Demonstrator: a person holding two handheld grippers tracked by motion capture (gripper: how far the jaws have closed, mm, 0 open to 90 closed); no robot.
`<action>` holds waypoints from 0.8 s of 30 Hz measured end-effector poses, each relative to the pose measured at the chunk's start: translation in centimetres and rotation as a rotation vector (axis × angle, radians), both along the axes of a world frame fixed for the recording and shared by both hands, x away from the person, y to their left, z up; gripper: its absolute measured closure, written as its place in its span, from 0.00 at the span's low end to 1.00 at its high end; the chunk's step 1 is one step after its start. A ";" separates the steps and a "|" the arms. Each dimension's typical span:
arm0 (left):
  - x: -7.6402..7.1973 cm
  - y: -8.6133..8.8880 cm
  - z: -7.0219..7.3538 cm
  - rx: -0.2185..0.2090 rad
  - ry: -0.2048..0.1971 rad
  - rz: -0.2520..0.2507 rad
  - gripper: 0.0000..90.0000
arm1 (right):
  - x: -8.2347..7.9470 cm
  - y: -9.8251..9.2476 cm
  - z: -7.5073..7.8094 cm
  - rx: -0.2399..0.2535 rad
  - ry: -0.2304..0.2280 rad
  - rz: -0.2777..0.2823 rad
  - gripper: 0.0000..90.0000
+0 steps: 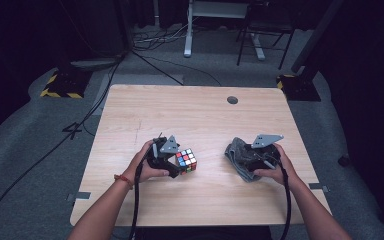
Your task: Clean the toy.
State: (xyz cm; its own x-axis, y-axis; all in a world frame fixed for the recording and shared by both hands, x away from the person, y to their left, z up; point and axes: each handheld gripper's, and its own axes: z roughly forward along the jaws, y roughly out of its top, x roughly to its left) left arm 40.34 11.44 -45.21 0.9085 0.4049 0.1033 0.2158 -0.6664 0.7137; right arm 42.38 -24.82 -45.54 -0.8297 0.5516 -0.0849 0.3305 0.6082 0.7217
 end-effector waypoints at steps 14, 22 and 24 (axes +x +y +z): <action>-2.0 1.4 0.4 0.067 -0.050 0.026 0.18 | -1.5 -1.5 0.6 0.011 0.003 -0.002 0.28; -3.2 3.0 0.3 0.084 -0.070 0.067 0.18 | -3.3 -2.7 0.9 -0.002 -0.026 -0.007 0.28; -3.4 3.6 0.2 0.090 -0.068 0.075 0.18 | -3.8 -3.2 0.7 -0.005 -0.027 -0.013 0.28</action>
State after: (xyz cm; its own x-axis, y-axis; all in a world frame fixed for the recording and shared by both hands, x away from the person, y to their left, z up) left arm 36.91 15.01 -45.00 0.8657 0.4577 0.2026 0.2205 -0.7121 0.6666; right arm 38.62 -27.98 -44.81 -0.8198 0.5621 -0.1098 0.3191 0.6075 0.7274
